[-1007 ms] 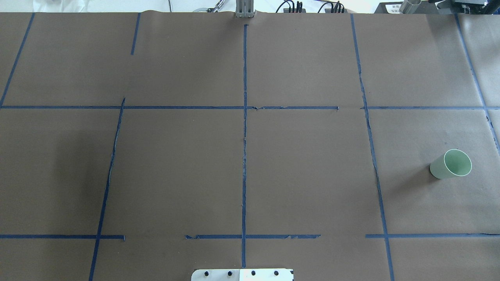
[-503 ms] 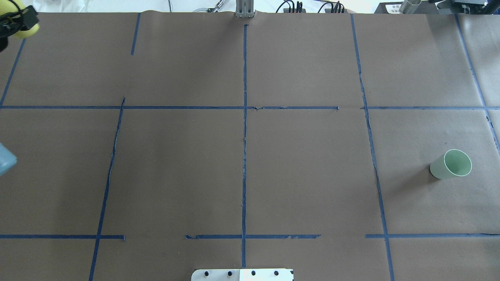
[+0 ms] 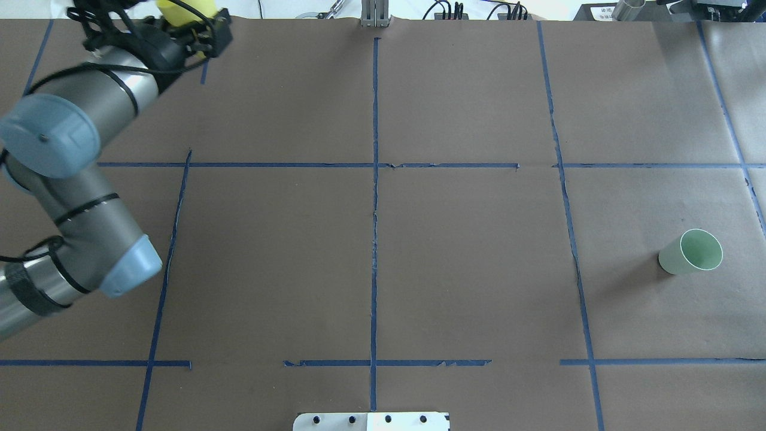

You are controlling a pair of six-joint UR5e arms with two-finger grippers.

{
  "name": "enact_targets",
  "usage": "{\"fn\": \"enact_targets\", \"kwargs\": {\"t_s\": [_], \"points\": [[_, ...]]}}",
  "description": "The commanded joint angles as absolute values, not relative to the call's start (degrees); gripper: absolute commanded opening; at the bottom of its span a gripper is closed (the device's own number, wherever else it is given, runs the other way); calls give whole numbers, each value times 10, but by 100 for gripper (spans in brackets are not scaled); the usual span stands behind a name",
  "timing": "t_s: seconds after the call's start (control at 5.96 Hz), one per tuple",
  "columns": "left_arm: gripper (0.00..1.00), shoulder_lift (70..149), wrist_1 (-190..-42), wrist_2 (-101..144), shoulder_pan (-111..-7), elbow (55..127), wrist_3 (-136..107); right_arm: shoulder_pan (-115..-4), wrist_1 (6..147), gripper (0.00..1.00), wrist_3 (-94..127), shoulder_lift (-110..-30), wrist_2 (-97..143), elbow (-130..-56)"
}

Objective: Transfer and stack yellow cup on green cup

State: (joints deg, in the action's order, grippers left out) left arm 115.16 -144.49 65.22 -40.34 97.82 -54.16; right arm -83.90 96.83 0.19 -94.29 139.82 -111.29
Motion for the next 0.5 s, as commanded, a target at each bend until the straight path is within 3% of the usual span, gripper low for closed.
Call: {"fn": "enact_targets", "kwargs": {"t_s": [0.0, 0.34], "points": [[32, 1220, -1442, 518, -305, 917, -543, -797, 971, 100, 134, -863, 1388, -1113], [32, 1290, -1441, 433, -265, 829, -544, -741, 1020, 100, 201, -773, 1390, -1108]]}}
